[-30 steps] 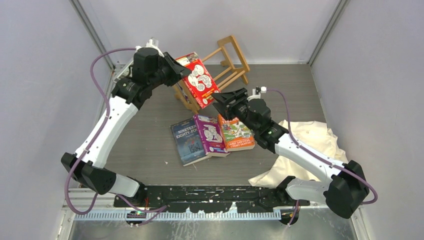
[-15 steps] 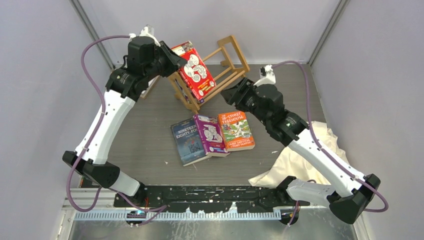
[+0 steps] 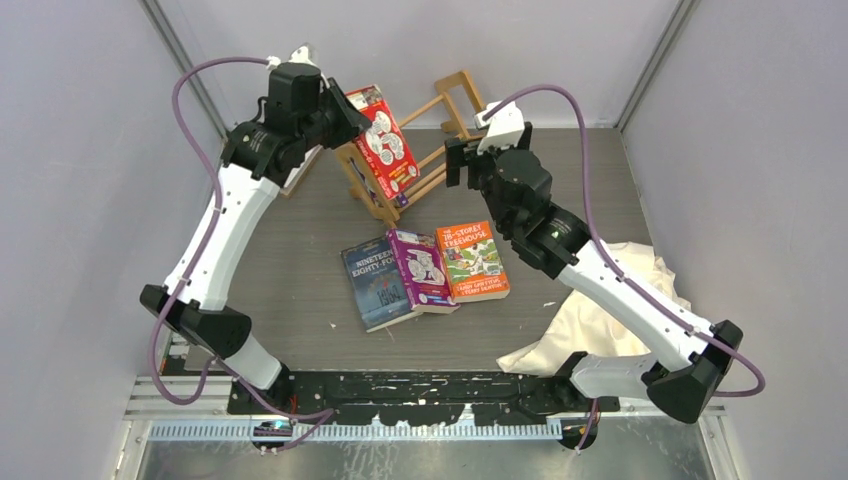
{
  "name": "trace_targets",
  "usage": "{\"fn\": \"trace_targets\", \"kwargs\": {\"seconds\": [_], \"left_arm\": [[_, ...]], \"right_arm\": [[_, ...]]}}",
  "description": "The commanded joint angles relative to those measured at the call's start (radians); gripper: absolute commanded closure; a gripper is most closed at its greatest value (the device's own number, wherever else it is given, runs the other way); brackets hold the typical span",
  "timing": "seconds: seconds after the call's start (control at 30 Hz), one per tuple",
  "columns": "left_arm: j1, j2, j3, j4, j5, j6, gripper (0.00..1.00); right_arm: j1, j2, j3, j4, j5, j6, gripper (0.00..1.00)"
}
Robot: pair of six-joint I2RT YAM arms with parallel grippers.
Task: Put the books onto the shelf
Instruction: Pick up the book from the center of the board.
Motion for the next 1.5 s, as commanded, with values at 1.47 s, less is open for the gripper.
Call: {"fn": "trace_targets", "kwargs": {"seconds": [1.47], "left_arm": [[-0.075, 0.331, 0.527, -0.195, -0.062, -0.006, 1.0]], "right_arm": [[0.127, 0.328, 0.294, -0.079, -0.122, -0.161, 0.23]]}}
